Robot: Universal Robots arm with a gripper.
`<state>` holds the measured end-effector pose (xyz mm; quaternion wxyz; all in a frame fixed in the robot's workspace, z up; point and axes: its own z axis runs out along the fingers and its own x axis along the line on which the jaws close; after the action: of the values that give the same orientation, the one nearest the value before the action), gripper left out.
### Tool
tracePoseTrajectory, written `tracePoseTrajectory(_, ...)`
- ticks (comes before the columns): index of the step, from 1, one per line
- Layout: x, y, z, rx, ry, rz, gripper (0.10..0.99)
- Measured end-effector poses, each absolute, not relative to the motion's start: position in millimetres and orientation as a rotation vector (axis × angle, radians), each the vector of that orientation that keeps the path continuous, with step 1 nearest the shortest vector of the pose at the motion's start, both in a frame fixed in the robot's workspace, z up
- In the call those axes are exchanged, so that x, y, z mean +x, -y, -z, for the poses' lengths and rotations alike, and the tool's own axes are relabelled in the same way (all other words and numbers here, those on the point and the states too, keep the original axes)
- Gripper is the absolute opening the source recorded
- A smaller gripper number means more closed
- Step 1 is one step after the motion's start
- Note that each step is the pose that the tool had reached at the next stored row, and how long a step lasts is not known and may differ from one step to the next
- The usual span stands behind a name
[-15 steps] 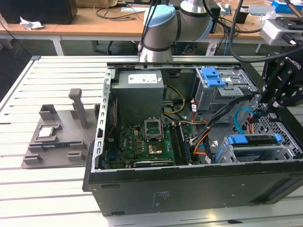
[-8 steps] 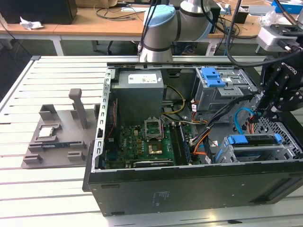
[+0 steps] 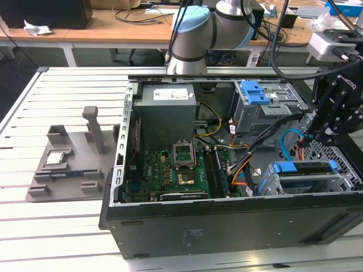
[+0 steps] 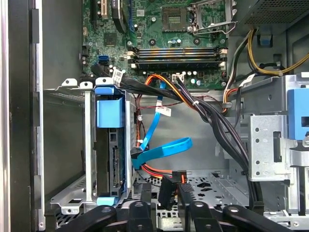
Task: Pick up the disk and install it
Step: 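Insert the first disk wire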
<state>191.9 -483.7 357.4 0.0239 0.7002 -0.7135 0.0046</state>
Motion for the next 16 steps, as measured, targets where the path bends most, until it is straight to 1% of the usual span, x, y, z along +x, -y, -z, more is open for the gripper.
tracePoseTrajectory(3,191.9,483.7,-357.4,2.167,2.208,-0.015,0.165)
tracePoseTrajectory(16,191.8,484.9,-357.3,2.166,2.207,-0.016,0.165)
